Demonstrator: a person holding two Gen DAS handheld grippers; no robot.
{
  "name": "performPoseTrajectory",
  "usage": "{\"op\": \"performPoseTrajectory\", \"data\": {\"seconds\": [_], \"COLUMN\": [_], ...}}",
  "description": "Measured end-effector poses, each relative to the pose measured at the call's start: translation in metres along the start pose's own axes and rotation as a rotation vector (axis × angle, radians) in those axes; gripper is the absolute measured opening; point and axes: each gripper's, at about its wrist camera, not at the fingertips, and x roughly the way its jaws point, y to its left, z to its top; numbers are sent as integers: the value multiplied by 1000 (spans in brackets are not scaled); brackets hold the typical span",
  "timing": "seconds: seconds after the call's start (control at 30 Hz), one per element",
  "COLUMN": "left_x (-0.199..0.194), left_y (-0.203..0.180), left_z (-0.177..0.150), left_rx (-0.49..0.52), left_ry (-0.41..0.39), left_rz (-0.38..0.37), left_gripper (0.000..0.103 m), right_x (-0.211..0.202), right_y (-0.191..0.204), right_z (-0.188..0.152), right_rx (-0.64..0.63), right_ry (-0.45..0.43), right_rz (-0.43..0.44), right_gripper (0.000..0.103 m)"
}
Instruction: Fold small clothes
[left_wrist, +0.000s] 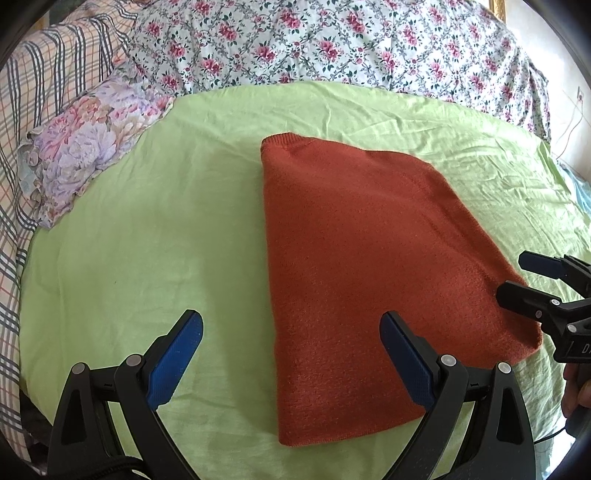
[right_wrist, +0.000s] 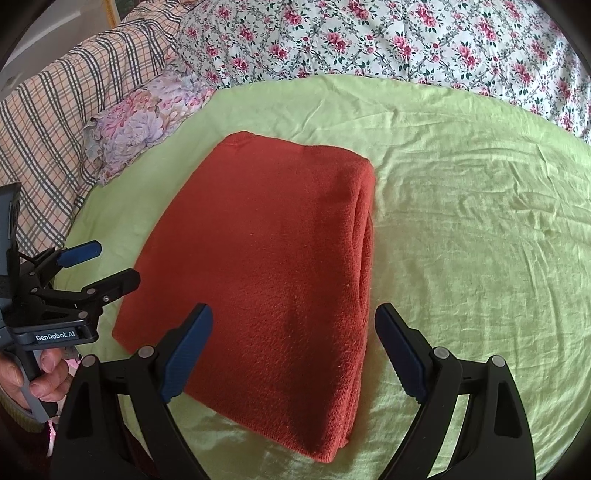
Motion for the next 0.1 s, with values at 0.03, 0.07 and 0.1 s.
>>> {"op": "performPoseTrajectory", "data": {"seconds": [0.03,0.07,0.1], "left_x": [1,2,3], "left_y": [1,0,0], "left_z": [-1,-1,-1], "left_rx": [-2,-5,-8], "left_ry": [4,6,10], "left_rz": [0,-1,-7], "left_gripper": [97,97,97], "right_x": [1,3,4], "right_y": [-2,-3,-4], "right_z": [1,1,0], "right_rx": [0,4,8], "right_ry": [0,1,3], "right_rz": [4,7,7], "right_gripper": [90,90,90]}}
